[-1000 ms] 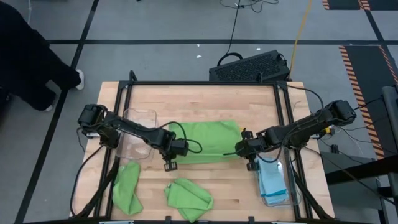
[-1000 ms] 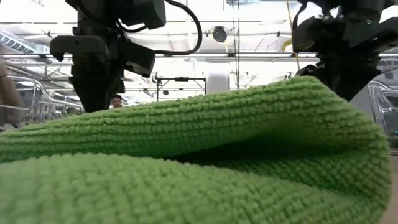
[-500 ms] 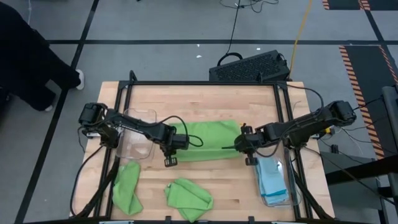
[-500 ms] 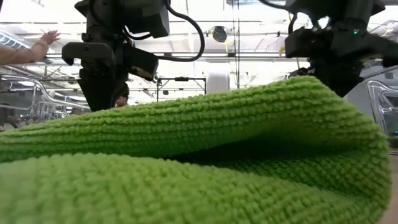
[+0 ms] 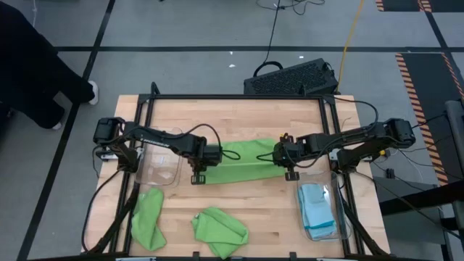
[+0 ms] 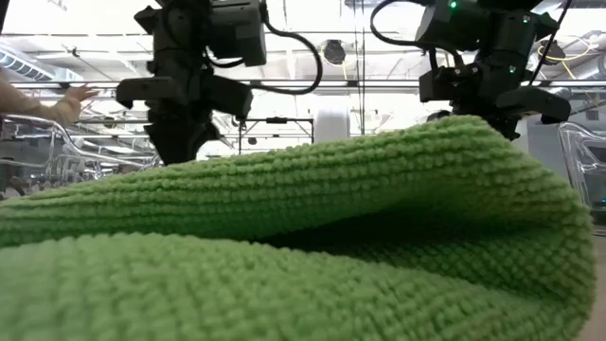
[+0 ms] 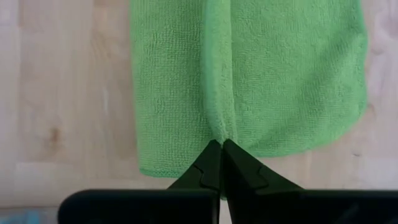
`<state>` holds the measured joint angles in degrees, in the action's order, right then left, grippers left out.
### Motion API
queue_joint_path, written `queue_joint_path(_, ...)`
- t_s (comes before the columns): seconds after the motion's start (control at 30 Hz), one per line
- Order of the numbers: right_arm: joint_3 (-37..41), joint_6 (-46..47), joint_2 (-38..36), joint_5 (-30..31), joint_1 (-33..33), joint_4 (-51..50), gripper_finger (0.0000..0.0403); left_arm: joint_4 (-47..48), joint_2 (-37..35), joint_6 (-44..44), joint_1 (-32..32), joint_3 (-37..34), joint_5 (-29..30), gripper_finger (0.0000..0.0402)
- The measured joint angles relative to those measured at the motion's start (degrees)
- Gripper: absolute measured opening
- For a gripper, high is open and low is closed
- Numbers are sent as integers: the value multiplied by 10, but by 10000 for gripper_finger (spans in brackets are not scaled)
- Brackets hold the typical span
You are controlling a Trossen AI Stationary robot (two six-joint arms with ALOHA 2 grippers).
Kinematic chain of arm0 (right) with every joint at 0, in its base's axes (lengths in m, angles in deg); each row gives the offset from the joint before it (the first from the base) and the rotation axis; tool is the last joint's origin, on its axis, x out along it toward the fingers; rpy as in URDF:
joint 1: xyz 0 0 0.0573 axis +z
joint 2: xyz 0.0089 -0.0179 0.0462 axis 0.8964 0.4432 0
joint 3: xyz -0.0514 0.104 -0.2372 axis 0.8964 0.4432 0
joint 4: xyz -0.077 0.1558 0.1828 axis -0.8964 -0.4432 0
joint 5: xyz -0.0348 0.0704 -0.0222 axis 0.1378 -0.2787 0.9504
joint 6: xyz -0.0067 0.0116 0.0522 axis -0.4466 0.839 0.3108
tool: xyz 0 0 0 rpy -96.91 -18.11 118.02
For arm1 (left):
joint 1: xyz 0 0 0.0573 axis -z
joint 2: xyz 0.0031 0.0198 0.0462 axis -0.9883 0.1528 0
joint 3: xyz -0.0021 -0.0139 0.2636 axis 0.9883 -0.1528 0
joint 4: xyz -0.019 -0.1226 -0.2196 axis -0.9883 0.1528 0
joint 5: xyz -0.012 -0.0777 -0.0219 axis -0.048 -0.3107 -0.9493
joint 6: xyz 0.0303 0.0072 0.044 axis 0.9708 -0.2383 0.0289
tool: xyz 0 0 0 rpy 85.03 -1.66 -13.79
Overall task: Sort microfiber towel by color & place in baskets
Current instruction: Fold the top green microfiber towel
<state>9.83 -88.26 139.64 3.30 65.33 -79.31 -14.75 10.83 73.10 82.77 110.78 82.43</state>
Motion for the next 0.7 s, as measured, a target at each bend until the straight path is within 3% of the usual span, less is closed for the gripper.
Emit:
queue_joint_path(0.27, -2, -18, -1, 35, -29, -15, 2, 6, 0, 86, -41, 45, 52, 10)
queue_joint_path(0.7, -1, -27, 0, 90, -58, 20, 3, 15, 0, 95, -92, 46, 65, 5)
